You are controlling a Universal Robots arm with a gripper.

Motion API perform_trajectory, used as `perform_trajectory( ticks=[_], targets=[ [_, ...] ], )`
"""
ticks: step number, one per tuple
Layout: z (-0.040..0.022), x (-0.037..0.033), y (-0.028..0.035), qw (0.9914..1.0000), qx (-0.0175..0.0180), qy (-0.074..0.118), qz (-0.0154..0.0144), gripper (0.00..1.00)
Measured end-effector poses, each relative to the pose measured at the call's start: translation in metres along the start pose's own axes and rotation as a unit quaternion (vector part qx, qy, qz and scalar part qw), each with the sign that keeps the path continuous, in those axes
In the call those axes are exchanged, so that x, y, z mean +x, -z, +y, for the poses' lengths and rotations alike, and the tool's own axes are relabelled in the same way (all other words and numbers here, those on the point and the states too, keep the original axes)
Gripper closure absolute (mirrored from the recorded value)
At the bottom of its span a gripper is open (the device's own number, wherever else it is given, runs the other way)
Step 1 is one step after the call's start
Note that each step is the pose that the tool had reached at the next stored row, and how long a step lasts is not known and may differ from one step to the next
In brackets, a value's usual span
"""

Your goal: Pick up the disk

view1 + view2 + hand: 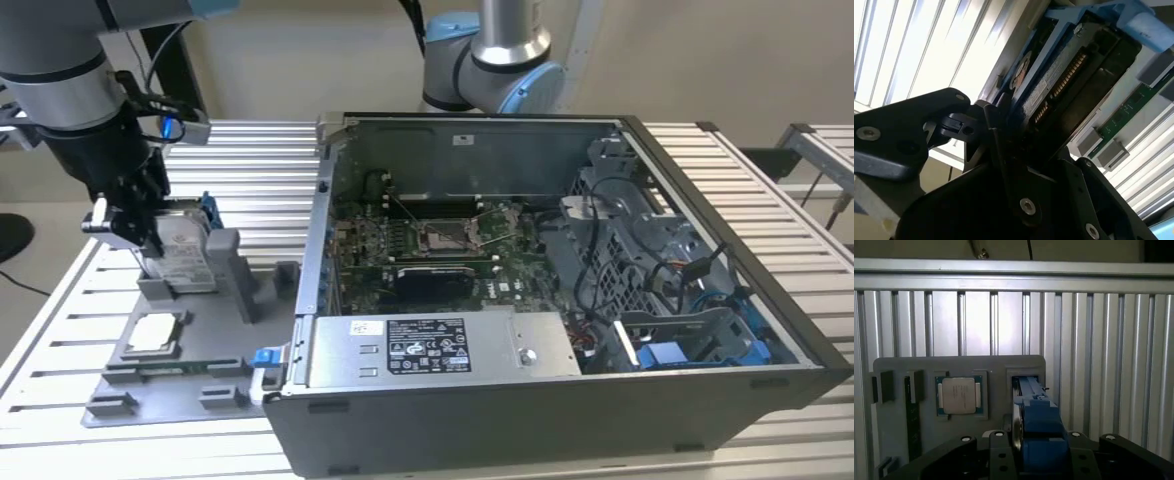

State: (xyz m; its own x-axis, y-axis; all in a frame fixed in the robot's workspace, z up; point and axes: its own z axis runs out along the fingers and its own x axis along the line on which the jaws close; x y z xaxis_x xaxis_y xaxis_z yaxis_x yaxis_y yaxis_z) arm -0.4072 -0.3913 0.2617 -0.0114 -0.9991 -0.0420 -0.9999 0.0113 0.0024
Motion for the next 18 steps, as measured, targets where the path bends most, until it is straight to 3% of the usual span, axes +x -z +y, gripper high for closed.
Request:
perform_trajectory(
  ticks=[9,12,13,15,18],
  targets=[
    [0.0,0.0001,0.0,1.0,0.0,0.0,-0.0001,1.0],
    [0.0,0.0002,-0.0001,0.99999,0.0001,0.0,0.0032,1.0],
    [0.0,0.0003,0.0001,1.0,0.0001,0.0,0.002,1.0],
    [0.0001,0.0001,0.0,0.99999,0.0006,0.0,-0.0054,1.0],
    [0.0001,0.0,-0.0001,0.99999,0.0007,0.0,-0.0047,1.0]
  ],
)
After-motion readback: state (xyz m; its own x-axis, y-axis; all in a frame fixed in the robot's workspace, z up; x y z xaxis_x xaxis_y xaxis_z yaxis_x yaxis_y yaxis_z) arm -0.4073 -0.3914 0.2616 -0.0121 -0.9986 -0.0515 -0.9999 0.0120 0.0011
